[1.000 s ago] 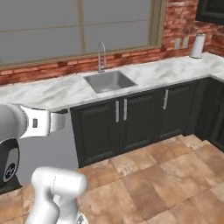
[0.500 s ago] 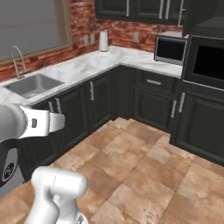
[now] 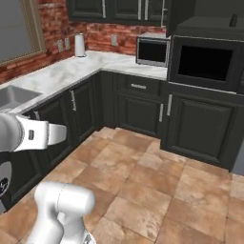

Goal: Take 2 condiments from the cabinet and move them on the counter near the stove.Make sure the condiments are lined up with each other, next to each other.

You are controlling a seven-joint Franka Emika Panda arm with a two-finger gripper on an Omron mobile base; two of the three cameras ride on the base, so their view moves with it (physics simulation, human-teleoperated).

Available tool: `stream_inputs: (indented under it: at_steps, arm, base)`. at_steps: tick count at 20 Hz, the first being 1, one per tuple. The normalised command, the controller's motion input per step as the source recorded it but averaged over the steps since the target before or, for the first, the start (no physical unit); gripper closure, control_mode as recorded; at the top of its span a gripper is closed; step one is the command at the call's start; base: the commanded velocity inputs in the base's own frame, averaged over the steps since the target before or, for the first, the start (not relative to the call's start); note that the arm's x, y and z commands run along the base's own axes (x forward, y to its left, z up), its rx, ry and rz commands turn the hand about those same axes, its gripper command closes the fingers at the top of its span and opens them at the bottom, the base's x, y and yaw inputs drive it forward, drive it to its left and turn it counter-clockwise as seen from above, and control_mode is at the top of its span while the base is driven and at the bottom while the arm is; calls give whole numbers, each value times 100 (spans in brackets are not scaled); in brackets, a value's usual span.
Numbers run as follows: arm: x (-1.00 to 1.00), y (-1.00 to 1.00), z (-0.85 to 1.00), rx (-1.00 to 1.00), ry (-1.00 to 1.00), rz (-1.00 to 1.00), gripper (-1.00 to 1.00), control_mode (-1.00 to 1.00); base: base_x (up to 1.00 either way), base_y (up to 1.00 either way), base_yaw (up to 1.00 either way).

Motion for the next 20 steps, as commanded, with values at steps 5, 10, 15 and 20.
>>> stream_inputs:
  at_steps: [5, 10, 15, 20]
  arm:
    - [0, 0, 0, 0, 0, 0, -100, 100]
    - [0, 0, 0, 0, 0, 0, -100, 100]
    - [0, 0, 0, 0, 0, 0, -100, 100]
    - [0, 0, 0, 0, 0, 0, -100, 100]
  base:
    - [32, -9, -5]
    - [86, -33, -24]
    - [72, -32, -27]
    - [63, -20, -26]
